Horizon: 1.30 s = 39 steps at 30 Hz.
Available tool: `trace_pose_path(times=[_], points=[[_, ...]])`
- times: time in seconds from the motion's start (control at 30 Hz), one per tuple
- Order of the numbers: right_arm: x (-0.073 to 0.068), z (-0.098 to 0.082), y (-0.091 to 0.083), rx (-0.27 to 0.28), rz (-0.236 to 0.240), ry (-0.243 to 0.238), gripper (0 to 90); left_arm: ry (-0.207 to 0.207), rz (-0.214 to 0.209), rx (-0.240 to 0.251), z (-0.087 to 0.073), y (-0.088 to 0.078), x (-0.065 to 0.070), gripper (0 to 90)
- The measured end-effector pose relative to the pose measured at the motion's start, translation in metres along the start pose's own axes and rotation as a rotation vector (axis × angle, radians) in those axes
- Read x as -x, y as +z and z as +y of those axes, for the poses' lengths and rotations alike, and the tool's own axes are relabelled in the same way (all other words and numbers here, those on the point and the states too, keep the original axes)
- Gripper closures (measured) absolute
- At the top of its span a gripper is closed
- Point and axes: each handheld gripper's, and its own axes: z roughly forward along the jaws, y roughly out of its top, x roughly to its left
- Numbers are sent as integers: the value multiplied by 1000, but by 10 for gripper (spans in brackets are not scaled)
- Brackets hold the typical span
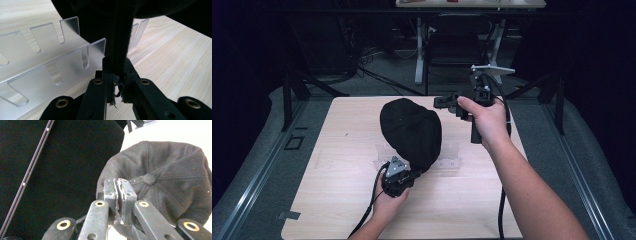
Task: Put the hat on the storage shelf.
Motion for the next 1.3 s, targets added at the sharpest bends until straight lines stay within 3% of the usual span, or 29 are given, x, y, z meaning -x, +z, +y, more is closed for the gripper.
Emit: trace_pose_path(times=[0.33, 0.5, 0.7, 0.8, 0.87, 1.03, 1.13, 1.2, 1.3], points=[[4, -1, -6, 13, -13, -4, 853, -36, -21, -4, -8, 0, -7, 822], [7, -2, -7, 13, -16, 2, 851, -61, -6, 11, -10, 0, -8, 805], [9, -2, -7, 21, -20, 5, 848, -85, -7, 10, -11, -3, -11, 712], [9, -2, -8, 14, -31, -4, 842, -86, -10, -5, -10, -6, -13, 624], [9, -4, -8, 18, -36, -7, 839, -102, -13, 11, -10, -8, -12, 574], [12, -6, -13, 28, -52, -12, 834, -108, -16, -7, -9, -17, -15, 494], [14, -9, -16, 28, -71, -25, 831, -88, -10, -21, -10, -23, -17, 476], [14, -12, -18, 33, -107, -43, 827, -63, -10, -41, -11, -32, -18, 463], [15, -20, -23, 38, -148, -86, 814, -57, -5, -56, -12, -39, -20, 449]])
